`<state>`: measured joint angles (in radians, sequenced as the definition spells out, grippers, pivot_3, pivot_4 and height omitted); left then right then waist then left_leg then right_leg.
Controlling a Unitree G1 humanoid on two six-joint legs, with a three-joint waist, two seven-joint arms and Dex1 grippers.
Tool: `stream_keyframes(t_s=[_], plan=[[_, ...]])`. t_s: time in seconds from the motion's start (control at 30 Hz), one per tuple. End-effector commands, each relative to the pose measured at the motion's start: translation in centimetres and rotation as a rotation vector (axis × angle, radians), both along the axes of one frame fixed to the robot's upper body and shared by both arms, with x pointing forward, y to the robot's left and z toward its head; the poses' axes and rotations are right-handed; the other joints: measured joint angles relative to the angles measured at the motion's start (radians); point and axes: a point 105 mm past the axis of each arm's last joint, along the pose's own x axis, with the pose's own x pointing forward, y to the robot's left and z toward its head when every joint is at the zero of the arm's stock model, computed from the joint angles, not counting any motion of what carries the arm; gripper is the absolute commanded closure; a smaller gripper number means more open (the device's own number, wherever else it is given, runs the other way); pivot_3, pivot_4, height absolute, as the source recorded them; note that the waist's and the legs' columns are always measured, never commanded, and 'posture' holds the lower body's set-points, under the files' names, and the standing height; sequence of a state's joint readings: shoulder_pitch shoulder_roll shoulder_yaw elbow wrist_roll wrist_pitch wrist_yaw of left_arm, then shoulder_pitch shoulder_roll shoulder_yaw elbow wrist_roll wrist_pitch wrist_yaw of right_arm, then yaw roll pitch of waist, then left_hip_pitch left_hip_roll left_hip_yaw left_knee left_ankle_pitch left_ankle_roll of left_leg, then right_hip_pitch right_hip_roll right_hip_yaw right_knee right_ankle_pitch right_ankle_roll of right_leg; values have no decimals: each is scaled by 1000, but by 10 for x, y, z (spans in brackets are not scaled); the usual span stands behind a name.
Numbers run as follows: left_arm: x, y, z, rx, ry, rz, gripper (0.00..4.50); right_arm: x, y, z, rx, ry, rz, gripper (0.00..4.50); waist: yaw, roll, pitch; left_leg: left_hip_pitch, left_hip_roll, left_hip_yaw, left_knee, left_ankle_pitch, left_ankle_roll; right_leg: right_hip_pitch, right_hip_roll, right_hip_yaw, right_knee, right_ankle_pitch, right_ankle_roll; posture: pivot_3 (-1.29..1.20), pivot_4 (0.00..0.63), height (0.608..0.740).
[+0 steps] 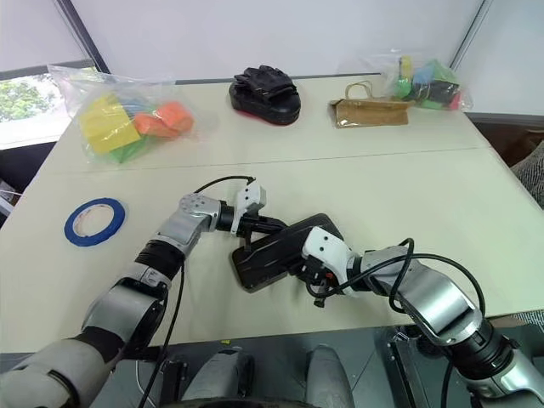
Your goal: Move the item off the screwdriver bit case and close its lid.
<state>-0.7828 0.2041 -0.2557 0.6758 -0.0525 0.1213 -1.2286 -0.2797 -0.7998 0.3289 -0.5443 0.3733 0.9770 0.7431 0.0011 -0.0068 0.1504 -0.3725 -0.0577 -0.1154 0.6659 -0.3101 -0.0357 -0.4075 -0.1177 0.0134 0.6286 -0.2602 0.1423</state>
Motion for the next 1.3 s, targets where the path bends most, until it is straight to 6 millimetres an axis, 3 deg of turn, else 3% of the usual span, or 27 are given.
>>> stream_keyframes(t_s=[0.03, 0.23, 0.43, 0.6, 0.73, 0.83, 1.0, 1.13, 1.3], plan=[[-29, -21, -17, 27, 39, -136, 4500, 7, 7, 3, 11, -46, -4, 4465, -4, 0, 0, 0, 0, 0, 0, 0, 0, 0, 0, 0, 0, 0, 0, 0, 150, 740], [-44, -29, -20, 32, 55, -185, 4500, 13, 14, 6, 22, -64, 0, 4465, -15, -1, -1, 1, 1, 0, -1, 0, 0, 0, 1, 0, 0, 0, 0, 0, 150, 740], [-37, -26, -18, 40, 33, -153, 4500, 11, 13, 7, 11, -57, 10, 4465, -15, -3, -3, 1, 1, 0, -1, 0, 1, 0, 1, 0, 0, 0, 0, 0, 150, 740], [-8, -12, 1, -25, -8, 2, 4500, -4, 6, 16, 1, -35, 62, 4465, -6, -2, -2, 0, 1, 0, -1, 0, 1, 0, 1, 0, 0, 0, 0, 0, 150, 740], [18, 7, 31, -126, -16, 167, 4500, -19, -3, 24, -23, -33, 113, 4465, 9, -4, 0, -2, -1, 0, 0, 0, 1, -1, -1, 0, -1, 0, 0, 0, 150, 740], [22, 23, 52, -183, -9, 218, 4500, -22, -12, 38, -23, -61, 105, 4465, 5, -5, 2, -2, 0, 0, 0, 0, 1, -2, 0, 0, 0, 0, 0, 0, 150, 740], [16, 48, 77, -208, -49, 266, 4500, -19, -28, 64, -63, -163, 83, 4465, 7, -5, 4, -2, 0, 0, 0, 0, 1, -3, 0, 0, 0, 0, 0, 0, 150, 740], [-2, 77, 98, -231, -39, 312, 4500, -8, -48, 97, -93, -268, 11, 4465, 4, -4, 5, -2, 0, -1, -1, 0, 1, -3, 0, 1, 0, 0, 0, 0, 150, 740], [-22, 94, 106, -235, -33, 390, 4500, -5, -66, 116, -124, -320, -22, 4465, 12, -4, 7, -2, 1, 0, -1, 0, 1, -3, -1, 2, 0, 0, 0, 0, 150, 740]])
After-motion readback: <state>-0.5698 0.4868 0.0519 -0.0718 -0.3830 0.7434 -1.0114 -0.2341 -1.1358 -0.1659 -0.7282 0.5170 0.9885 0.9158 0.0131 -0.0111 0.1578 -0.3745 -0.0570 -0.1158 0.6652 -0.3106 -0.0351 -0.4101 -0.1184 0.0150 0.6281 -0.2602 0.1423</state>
